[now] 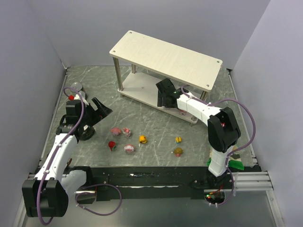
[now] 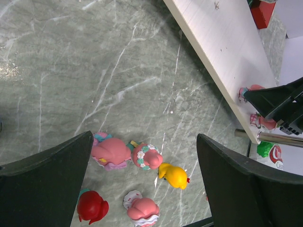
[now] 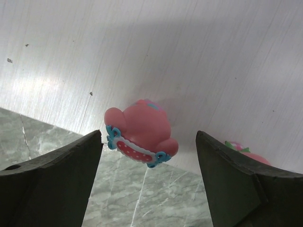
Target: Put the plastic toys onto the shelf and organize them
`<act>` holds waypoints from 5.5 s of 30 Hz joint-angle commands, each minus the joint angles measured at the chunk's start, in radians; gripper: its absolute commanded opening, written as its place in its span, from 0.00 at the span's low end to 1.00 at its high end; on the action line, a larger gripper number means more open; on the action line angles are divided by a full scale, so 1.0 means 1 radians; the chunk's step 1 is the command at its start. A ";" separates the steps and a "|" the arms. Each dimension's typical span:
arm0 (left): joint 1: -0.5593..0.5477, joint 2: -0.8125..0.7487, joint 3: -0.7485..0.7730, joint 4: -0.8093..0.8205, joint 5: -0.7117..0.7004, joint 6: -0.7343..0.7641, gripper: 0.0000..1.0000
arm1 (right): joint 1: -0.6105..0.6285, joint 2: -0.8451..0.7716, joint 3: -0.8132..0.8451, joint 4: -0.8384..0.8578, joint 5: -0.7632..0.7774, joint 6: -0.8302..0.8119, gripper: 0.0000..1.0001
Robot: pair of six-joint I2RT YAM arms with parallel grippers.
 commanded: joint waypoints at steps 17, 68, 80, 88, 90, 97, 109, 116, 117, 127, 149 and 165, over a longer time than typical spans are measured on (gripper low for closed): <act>-0.001 -0.033 0.002 0.030 -0.016 0.013 0.96 | 0.065 -0.175 -0.039 -0.040 0.045 0.029 0.88; -0.201 -0.261 -0.002 -0.089 -0.512 0.013 0.96 | 0.521 0.197 0.247 0.012 -0.084 0.232 0.86; -0.258 -0.295 0.003 -0.134 -0.622 -0.020 0.96 | 0.523 0.259 0.324 -0.180 0.011 0.312 0.71; -0.258 -0.288 -0.008 -0.103 -0.568 -0.004 0.96 | 0.521 0.279 0.318 -0.124 0.001 0.273 0.66; -0.258 -0.285 -0.008 -0.099 -0.557 0.000 0.96 | 0.523 0.296 0.329 -0.118 -0.006 0.273 0.66; -0.260 -0.263 -0.005 -0.093 -0.543 0.013 0.96 | 0.513 0.343 0.350 -0.107 -0.030 0.299 0.64; -0.266 -0.208 0.014 -0.099 -0.529 0.026 0.96 | 0.490 0.331 0.387 -0.144 0.016 0.275 0.18; -0.266 -0.216 0.014 -0.097 -0.531 0.030 0.96 | 0.409 0.257 0.401 -0.169 0.057 0.210 0.17; -0.266 -0.217 0.014 -0.097 -0.531 0.030 0.96 | 0.397 0.251 0.402 -0.170 0.062 0.194 0.17; -0.266 -0.222 0.005 -0.082 -0.516 0.037 0.96 | 0.240 0.210 0.428 -0.144 0.071 0.094 0.17; -0.266 -0.205 0.009 -0.086 -0.542 0.046 0.96 | 0.116 0.306 0.580 -0.150 0.048 0.034 0.20; -0.266 -0.188 0.011 -0.086 -0.537 0.048 0.96 | 0.099 0.305 0.508 -0.140 0.059 0.029 0.23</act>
